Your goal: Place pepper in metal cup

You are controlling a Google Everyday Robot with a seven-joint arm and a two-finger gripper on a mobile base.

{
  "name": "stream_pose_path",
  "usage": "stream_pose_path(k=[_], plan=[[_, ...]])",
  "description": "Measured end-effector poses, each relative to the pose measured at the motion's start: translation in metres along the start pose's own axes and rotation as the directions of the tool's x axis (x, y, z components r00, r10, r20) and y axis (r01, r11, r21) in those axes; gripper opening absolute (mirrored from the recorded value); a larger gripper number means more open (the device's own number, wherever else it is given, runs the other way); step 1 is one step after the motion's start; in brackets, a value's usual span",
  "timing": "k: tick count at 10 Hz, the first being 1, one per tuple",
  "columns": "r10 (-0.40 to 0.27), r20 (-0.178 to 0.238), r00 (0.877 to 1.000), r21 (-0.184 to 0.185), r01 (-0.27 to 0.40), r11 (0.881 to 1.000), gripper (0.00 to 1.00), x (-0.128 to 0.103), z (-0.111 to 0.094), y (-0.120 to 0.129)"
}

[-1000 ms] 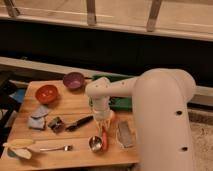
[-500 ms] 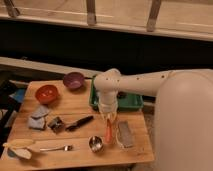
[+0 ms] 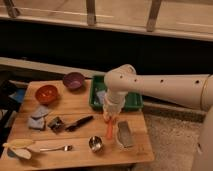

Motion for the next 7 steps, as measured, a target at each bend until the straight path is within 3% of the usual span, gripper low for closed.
stream_pose_path(k=[2, 7], plan=[[-0.042, 0.042, 0.998, -0.004, 0.042, 0.999, 0.0, 0.005, -0.007, 0.018], [-0.147, 0.088, 0.985, 0.006, 0.148, 0.989, 0.0, 0.008, -0.002, 0.07]])
